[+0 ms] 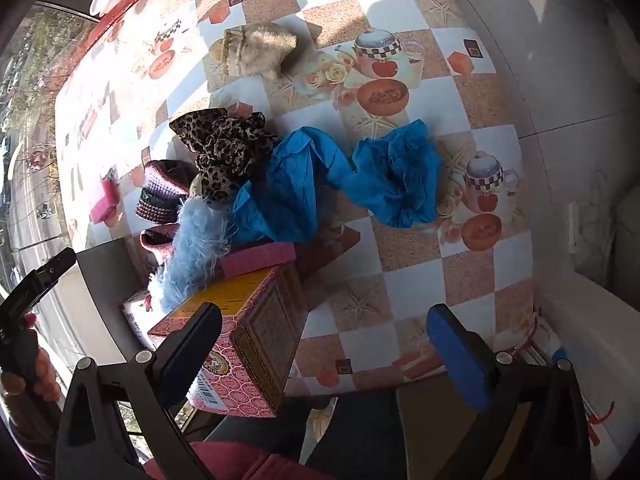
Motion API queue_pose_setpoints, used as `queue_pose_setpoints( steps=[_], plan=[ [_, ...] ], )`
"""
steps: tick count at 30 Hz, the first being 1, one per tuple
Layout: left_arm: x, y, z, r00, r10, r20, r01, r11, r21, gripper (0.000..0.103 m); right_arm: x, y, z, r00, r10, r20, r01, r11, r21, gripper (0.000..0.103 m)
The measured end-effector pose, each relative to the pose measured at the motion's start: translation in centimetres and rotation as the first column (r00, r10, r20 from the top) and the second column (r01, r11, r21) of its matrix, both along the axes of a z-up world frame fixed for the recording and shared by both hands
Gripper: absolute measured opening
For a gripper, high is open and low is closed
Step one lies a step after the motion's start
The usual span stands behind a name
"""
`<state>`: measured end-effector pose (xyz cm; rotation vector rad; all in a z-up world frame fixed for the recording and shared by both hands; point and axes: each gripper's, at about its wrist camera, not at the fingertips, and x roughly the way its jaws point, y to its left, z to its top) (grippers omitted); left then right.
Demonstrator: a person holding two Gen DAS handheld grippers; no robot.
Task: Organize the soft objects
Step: 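Grasp the pink foam block with the left gripper while the right gripper approaches the blue cloth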
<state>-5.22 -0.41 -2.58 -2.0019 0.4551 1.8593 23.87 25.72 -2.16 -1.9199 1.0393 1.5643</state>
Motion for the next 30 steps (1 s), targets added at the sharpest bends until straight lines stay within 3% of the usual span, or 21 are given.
queue_pose_setpoints(
  steps=[2,5,9,11,14,21,30],
  plan=[
    [-0.9,0.1,-1.0,0.998,0.027,0.062,-0.027,1.0,-0.005,0.102,-0.1,0.1,-0.3,1.0,-0.003,0.004,0.003,1.0,-0.002,0.103],
    [-2.4,0.1,-2.2,0.996,0.054,0.073,-0.054,0.999,-0.009,0.102,-0.2,0.2,-0.6,1.0,0.001,0.007,-0.001,1.0,-0.002,0.103],
    [-4.6,0.3,-4.0,0.996,0.076,0.037,-0.075,0.997,-0.025,0.102,-0.3,0.1,-1.0,1.0,-0.005,0.011,0.005,1.0,-0.003,0.103],
    [-6.0,0.4,-4.5,0.996,0.092,0.003,-0.092,0.996,0.002,0.102,-0.3,0.1,-1.2,1.0,-0.015,0.003,0.015,1.0,-0.004,0.103],
    [-7.5,0.5,-6.2,0.993,0.12,0.02,-0.12,0.993,0.008,0.102,-0.3,0.2,-1.5,1.0,-0.024,-0.003,0.024,1.0,-0.007,0.103],
    [-8.8,0.6,-9.2,0.992,0.123,0.023,-0.122,0.99,-0.068,0.102,0.4,1.7,-2.8,0.997,-0.072,-0.029,0.071,0.997,-0.025,0.103],
    [-10.5,1.3,-13.3,0.992,0.116,0.053,-0.108,0.985,-0.137,0.102,1.7,4.2,-4.2,0.986,-0.155,-0.066,0.156,0.987,0.021,0.103]
  ],
)
